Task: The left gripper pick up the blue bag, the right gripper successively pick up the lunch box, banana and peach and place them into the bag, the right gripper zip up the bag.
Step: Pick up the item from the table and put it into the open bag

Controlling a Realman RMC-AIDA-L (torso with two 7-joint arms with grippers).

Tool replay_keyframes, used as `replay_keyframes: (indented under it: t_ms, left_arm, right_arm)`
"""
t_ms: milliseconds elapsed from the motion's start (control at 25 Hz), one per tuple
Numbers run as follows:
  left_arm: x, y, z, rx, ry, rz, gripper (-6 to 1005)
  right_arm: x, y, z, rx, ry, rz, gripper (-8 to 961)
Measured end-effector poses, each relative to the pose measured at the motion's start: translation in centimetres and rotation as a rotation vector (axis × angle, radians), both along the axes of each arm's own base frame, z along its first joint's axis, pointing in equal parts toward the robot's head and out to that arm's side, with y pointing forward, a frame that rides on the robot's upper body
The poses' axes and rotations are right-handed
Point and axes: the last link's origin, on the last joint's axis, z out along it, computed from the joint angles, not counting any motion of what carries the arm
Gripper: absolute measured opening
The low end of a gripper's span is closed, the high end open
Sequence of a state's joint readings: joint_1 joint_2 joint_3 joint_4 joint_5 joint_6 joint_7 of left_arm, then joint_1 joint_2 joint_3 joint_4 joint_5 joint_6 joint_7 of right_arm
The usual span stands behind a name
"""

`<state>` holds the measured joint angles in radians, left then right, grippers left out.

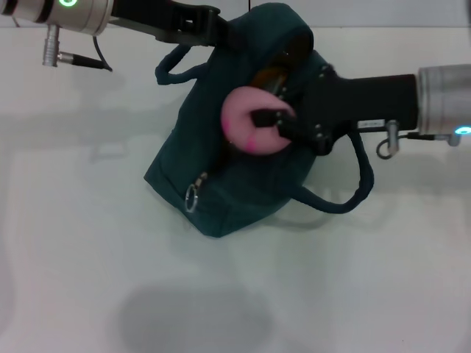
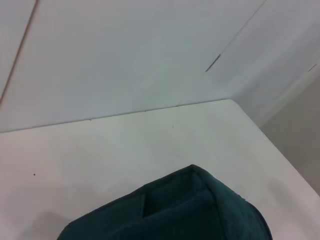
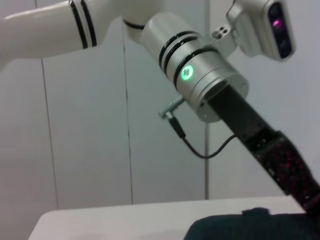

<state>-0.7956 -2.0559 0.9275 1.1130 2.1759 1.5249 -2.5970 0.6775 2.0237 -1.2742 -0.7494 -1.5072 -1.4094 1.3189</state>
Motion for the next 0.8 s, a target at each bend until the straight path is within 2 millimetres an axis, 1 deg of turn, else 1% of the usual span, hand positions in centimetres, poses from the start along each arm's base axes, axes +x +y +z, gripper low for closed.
replay_keyframes:
  t_ms: [160, 360, 440, 600, 800]
  left_arm:
    - [0.0, 0.0, 0.0, 0.001, -0.002, 0.001, 49]
    - [0.0, 0.0, 0.0, -0.001, -0.002, 0.0, 49]
    - [0.1, 0.0, -0.1, -0.002, -0.001, -0.001, 49]
    - [0.1, 0.0, -0.1, -0.003, 0.001, 0.0, 49]
    - [0.0, 0.0, -0.1, -0.003, 0.002, 0.003, 50]
  right_arm:
    - [0.0, 0.0, -0.8, -0.03, -0.051, -0.013, 58]
    - [1.0, 1.0, -1.5, -0.061, -0.164, -0.161, 58]
    - [1.2, 1.4, -1.6, -0.057, -0.181, -0.212, 58]
    - [1.1, 2.3, -1.5, -0.011, -0.169, -0.273, 58]
    - [0.0, 2.6, -1.2, 0.034, -0.067, -0.261, 58]
